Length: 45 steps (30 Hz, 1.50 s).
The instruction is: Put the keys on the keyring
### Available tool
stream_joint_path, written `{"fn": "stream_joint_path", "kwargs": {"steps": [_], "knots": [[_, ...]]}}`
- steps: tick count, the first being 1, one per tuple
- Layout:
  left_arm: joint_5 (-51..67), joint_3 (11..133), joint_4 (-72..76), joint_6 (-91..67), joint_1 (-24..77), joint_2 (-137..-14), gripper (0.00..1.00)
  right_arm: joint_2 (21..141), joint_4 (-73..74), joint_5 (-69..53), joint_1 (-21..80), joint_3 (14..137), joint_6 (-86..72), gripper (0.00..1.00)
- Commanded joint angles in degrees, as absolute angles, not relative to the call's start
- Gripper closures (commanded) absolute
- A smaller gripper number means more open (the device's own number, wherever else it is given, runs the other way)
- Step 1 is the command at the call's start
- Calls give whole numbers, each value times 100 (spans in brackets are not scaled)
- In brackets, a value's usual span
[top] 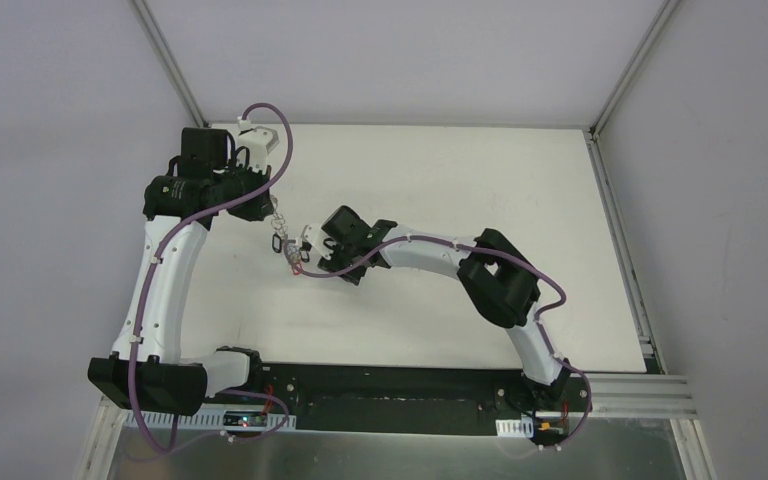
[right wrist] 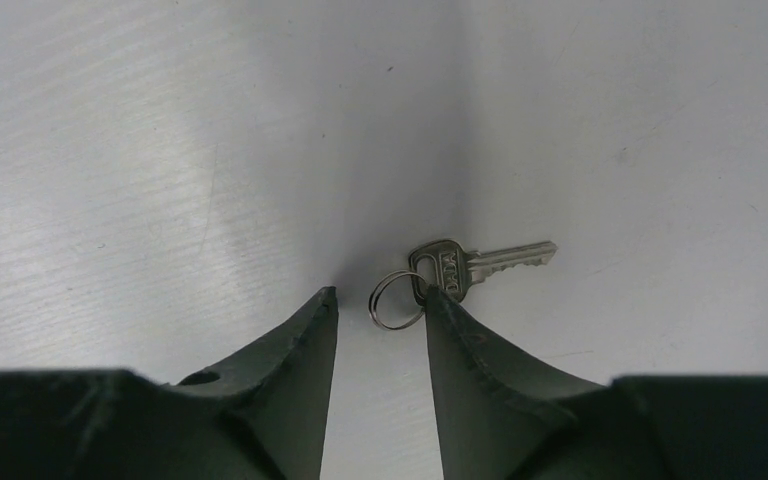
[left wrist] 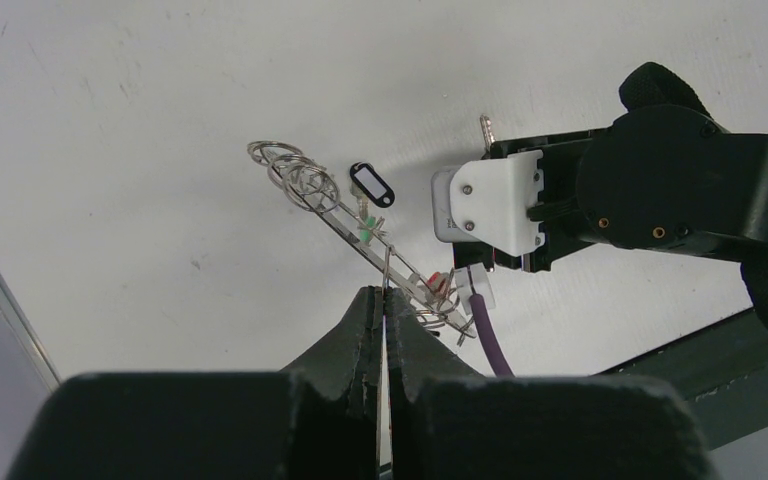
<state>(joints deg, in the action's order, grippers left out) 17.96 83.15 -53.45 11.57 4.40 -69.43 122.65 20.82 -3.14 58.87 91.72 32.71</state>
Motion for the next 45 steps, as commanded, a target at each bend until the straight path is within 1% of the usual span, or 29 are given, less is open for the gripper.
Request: {"fn": "stream_joint_path", "kwargs": {"steps": [1, 6, 14, 21, 26, 37, 40, 45], "knots": [[1818, 8449, -5318, 1257, 396, -6839, 100, 12358, 2144, -125, 5880, 9348, 3391, 62], [1850, 8407, -5309, 1249, 396, -6844, 100, 12366, 2131, -116, 5857, 9350, 3409, 72], [1889, 8387, -5317, 1243, 400, -6847, 100, 12316, 2130, -114, 5833, 9369, 3437, 82], [1903, 8409, -5315, 1232, 396, -6870, 100, 12169, 2133, -161, 5794, 9337, 3437, 85], [1923, 8426, -5315, 1219, 396, -6906, 100, 12047, 2134, -219, 5742, 9253, 3437, 91], [2025, 8429, -5336, 1176, 396, -6979, 100, 11767, 2229, -568, 5656, 9089, 3416, 97], [2033, 8422, -5337, 1177, 396, -6979, 100, 11713, 2305, -772, 5596, 9088, 3368, 97], [2055, 8432, -5335, 1177, 396, -6985, 100, 11719, 2333, -767, 5587, 9010, 3388, 92]]}}
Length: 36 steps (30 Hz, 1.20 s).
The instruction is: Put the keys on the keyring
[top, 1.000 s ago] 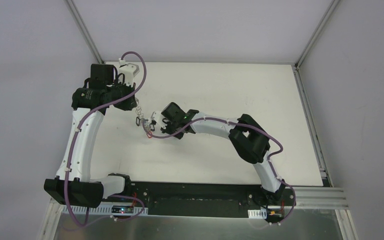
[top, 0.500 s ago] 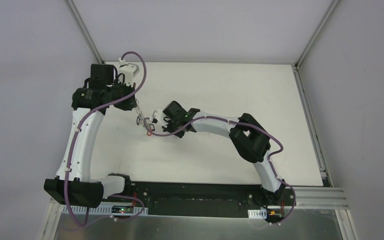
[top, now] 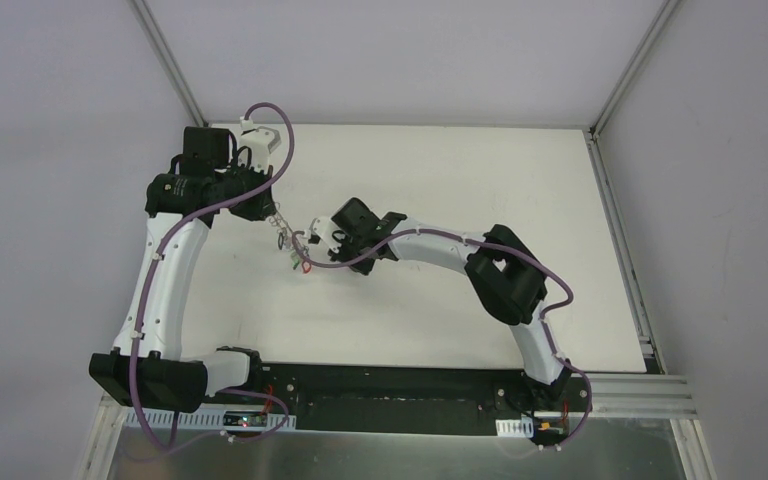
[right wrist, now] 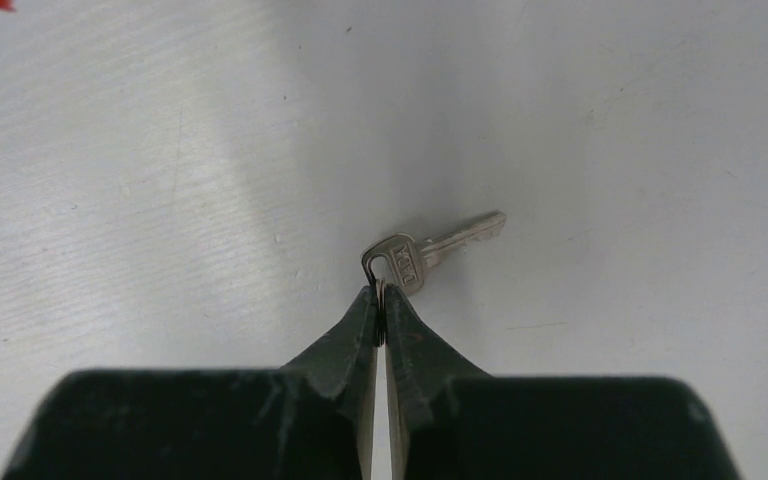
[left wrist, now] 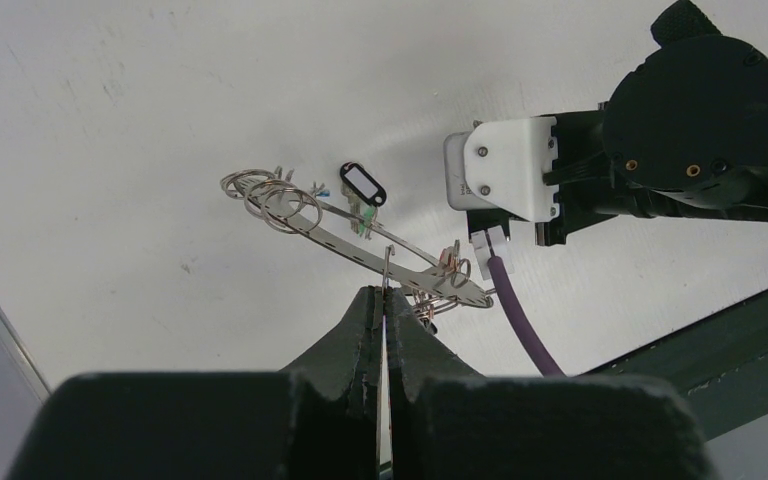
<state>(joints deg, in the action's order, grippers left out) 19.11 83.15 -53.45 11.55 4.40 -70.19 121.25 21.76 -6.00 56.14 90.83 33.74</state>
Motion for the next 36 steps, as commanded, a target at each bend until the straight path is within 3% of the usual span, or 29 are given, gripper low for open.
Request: {"fn": "stream_joint_path", "kwargs": {"steps": [1, 26, 36], "knots": [[2052, 8436, -5335, 1174, 396, -6980, 100, 11740, 2352, -766, 5580, 9009, 3392, 92], [2081, 8447, -5375, 1194, 396, -7023, 100, 11906, 2423, -971, 5496, 9067, 3357, 90], [2137, 8394, -5371, 1300, 396, -7014, 100, 11846, 2408, -984, 5489, 9046, 3444, 100]]}}
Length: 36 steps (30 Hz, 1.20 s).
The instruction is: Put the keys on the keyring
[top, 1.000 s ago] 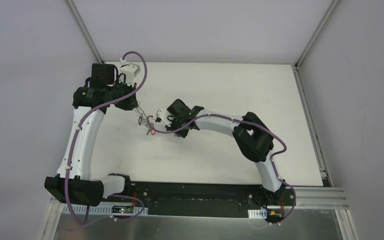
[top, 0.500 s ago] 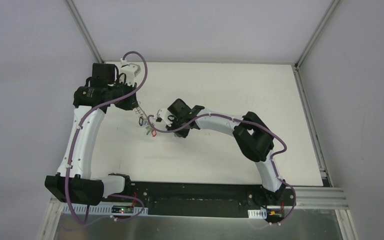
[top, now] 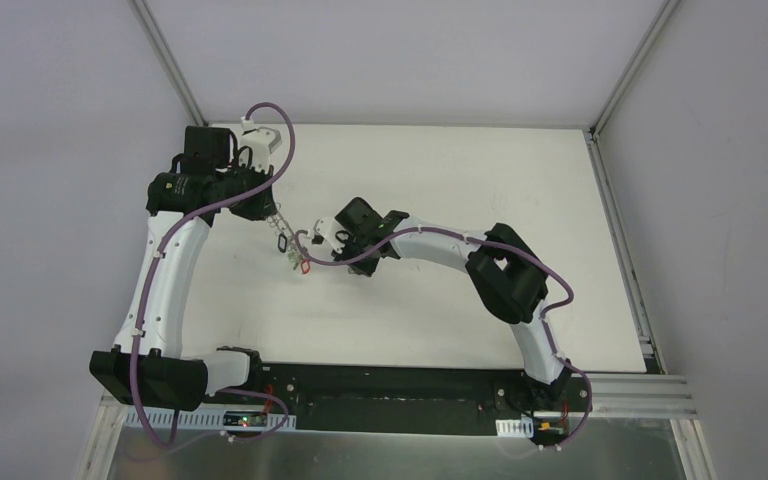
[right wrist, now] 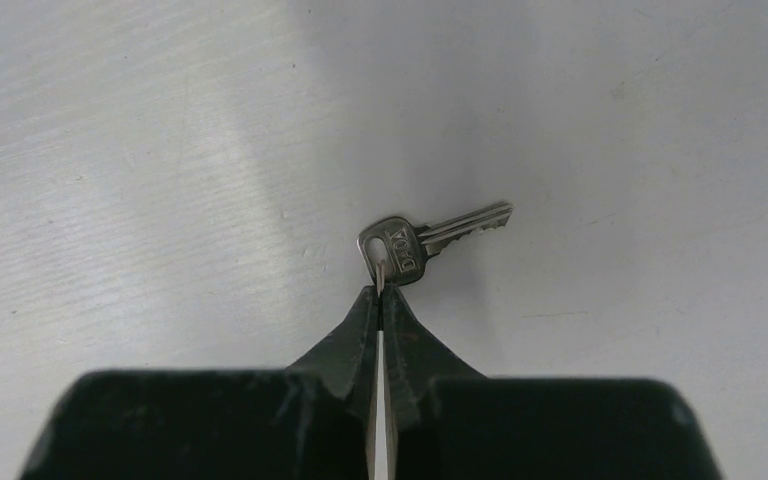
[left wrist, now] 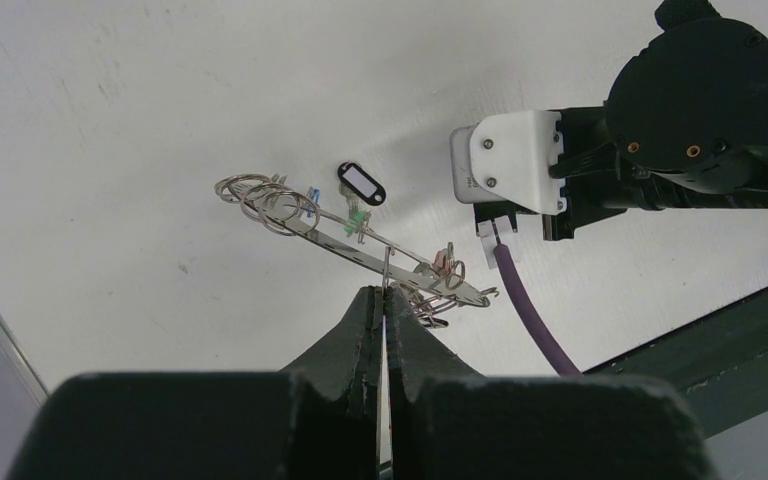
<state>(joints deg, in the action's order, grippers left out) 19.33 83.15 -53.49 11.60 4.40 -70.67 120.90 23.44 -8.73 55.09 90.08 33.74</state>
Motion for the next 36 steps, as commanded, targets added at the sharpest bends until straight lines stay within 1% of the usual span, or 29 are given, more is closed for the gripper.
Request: {"fn": "stream_joint_path", "kwargs": {"steps": [1, 6, 13, 17, 23, 28, 32, 36], "knots": [[2180, 8386, -5375, 1325, 396, -7024, 100, 11794, 2385, -1003, 5485, 9007, 3445, 100], [2505, 8345, -5362, 1403, 396, -7053, 100, 11363, 2203, -1244, 5408, 8710, 3419, 100], [2892, 8314, -5352, 1535, 454, -7091, 100, 10418, 1727, -1650, 5258, 8046, 3462, 100], [3090, 8347, -5319, 1578, 622, -7130, 100, 9905, 1705, -2126, 5043, 7834, 3452, 100], [3107, 8463, -5364, 1916, 1397, -7218, 100, 9255, 1889, -3499, 4398, 7730, 3280, 100], [3511, 8611, -5280, 2039, 2061, -7326, 100, 8652, 2180, -4698, 3889, 7592, 3310, 100], [3687, 8651, -4907, 1955, 2503, -7337, 100, 8128, 2307, -5300, 3638, 7351, 3245, 100], [3504, 8667, -4520, 1729, 2976, -7375, 100, 7722, 1867, -5675, 3360, 6980, 2577, 100]]}}
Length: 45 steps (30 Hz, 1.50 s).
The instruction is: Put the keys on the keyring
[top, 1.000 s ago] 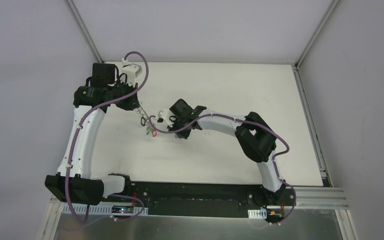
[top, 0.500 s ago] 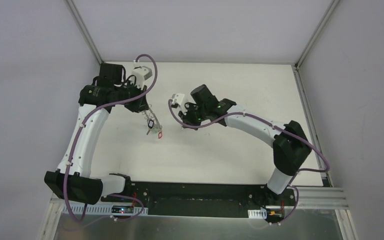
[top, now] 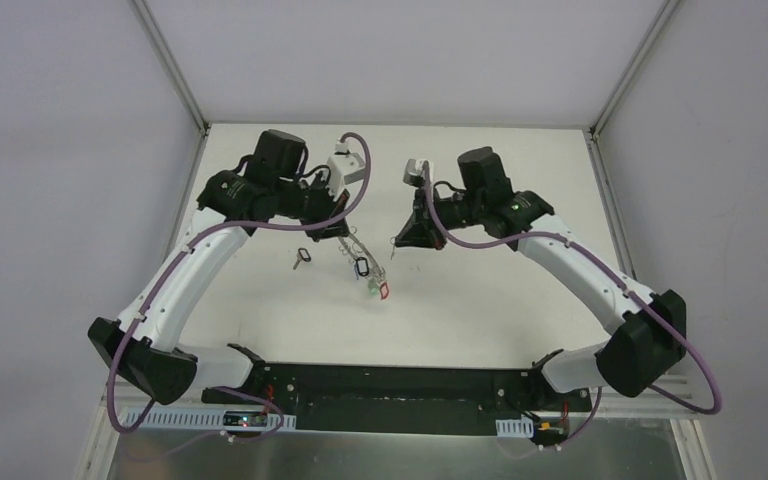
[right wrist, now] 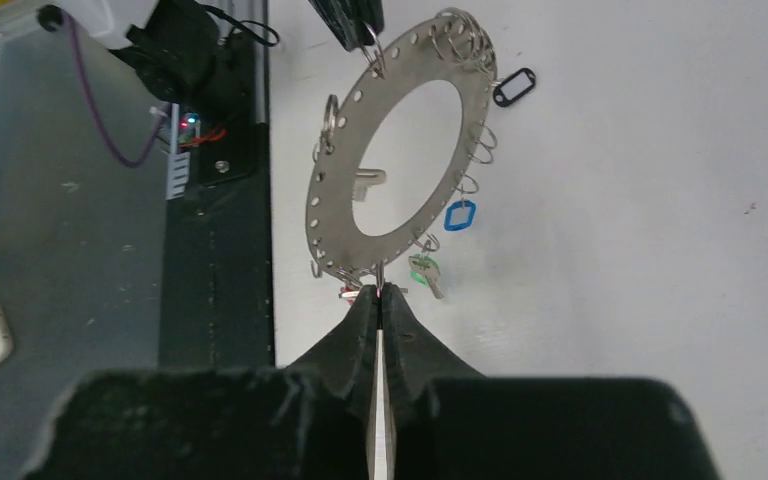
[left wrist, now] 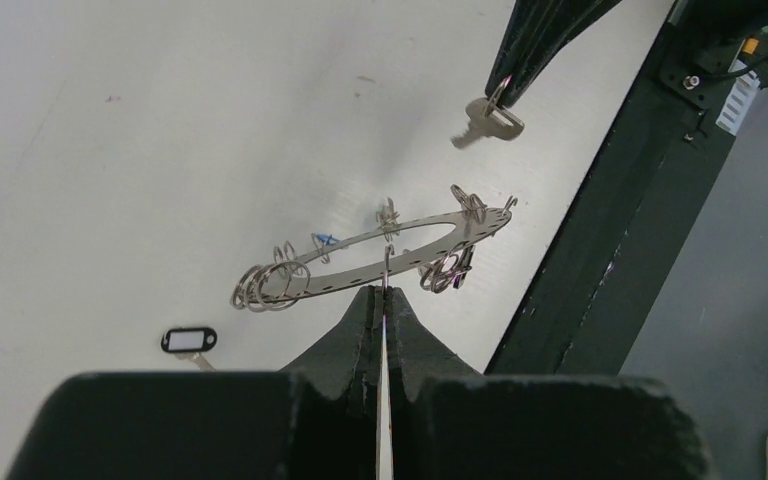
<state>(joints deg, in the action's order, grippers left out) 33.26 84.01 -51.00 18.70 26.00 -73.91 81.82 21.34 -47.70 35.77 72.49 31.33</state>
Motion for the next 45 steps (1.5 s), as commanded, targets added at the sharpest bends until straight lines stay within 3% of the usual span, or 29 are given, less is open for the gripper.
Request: {"fn": "stream_joint_path", "kwargs": {"steps": [1, 13, 30, 45], "knots": [[3440, 8680, -4451, 1659, 3078, -7401, 100, 7665, 1776, -5777, 3306, 6945, 2412, 100], [2531, 8736, -3999, 1244, 3776, -7571, 100, 7923, 246, -6709, 2793, 6867, 446, 100], [1565, 8792, -4052, 1442, 4193, -7655, 100, 8464, -1297, -6898, 2793, 6689, -1042, 100], [1287, 8956, -4104, 1478, 4359, -7760, 100, 8691, -1497, -6803, 2877, 6614, -1365, 100]]}}
